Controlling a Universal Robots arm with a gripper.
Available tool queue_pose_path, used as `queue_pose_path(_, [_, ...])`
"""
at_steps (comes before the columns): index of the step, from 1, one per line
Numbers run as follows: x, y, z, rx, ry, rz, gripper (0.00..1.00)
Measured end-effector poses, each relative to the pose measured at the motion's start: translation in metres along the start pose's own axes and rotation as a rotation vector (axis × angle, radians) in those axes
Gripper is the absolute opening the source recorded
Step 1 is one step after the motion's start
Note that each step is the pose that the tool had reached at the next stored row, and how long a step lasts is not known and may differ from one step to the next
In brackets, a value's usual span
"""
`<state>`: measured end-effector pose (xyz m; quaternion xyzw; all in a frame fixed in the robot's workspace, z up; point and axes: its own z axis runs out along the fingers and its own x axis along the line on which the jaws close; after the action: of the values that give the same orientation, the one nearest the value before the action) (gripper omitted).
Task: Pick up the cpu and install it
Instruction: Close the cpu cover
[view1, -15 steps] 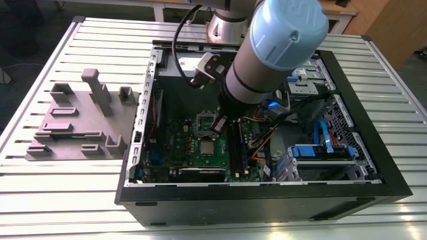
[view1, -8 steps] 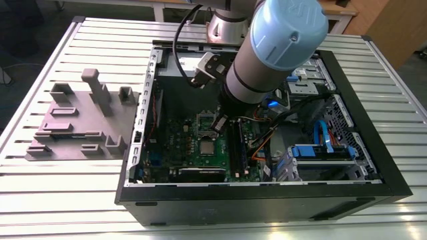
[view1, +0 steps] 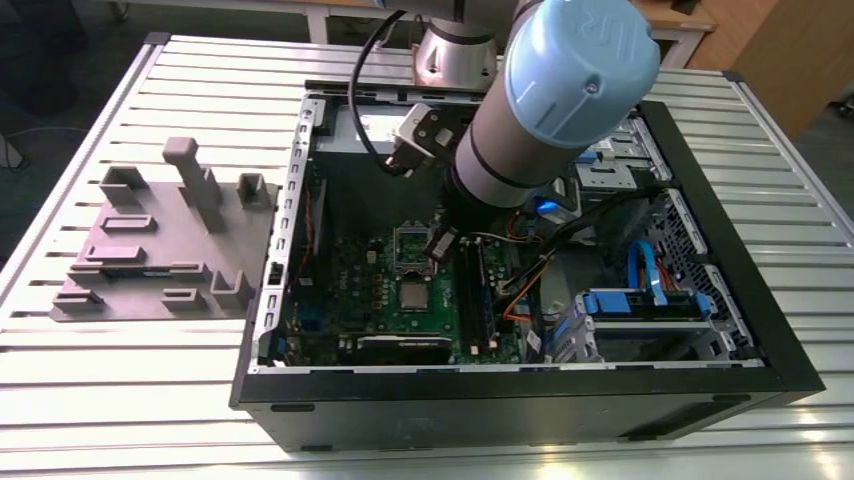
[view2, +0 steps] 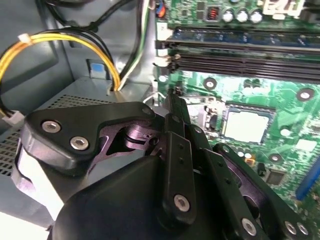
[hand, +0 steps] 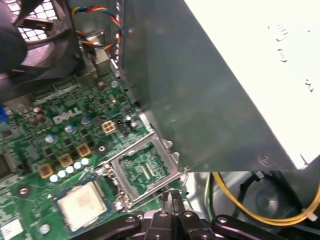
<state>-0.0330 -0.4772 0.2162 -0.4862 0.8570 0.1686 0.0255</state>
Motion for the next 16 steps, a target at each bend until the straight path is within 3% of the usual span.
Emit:
queue_pose_path(2, [-0.0010,-0.0017,0.0010,-0.0074,-0.0107,-0.003,0.11])
queue_pose_path(4, [-0.0024,-0.0028,0.0024,-0.0122,-0.0174,-0.006,0.11])
queue_pose_path(16, [-0.0130,-0.0027,0.0128,-0.0208,-0.0250,-0.017,0.11])
